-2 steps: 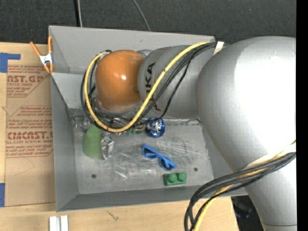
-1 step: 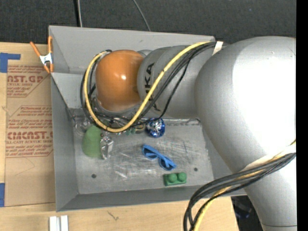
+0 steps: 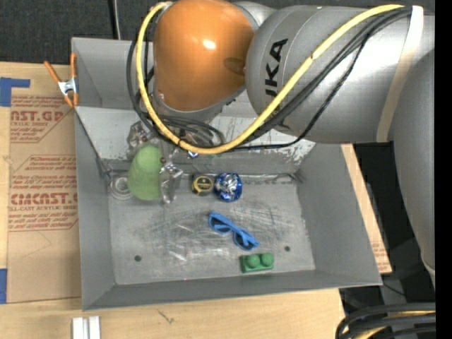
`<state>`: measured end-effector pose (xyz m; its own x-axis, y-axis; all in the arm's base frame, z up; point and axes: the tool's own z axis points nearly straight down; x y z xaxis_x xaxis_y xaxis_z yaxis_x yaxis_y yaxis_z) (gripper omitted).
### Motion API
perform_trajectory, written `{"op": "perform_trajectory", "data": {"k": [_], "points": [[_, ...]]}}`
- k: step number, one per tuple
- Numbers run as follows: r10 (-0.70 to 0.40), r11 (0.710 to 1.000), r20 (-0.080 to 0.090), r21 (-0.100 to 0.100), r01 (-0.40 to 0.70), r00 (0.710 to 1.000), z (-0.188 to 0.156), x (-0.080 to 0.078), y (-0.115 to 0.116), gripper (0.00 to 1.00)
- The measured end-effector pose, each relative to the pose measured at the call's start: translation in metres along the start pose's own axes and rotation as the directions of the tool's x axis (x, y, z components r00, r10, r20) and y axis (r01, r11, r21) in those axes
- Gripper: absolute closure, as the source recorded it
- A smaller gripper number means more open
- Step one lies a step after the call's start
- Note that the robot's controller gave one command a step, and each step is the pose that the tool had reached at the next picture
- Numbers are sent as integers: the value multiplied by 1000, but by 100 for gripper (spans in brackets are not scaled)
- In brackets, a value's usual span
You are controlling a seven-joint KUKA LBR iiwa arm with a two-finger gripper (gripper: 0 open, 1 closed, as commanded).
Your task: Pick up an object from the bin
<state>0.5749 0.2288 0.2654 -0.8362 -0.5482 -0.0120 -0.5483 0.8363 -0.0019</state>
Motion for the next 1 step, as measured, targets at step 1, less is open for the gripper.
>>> {"op": "perform_trajectory", "data": {"k": [1], "points": [[-98,995,-18,-7,97,995,53,74,20,100]]}}
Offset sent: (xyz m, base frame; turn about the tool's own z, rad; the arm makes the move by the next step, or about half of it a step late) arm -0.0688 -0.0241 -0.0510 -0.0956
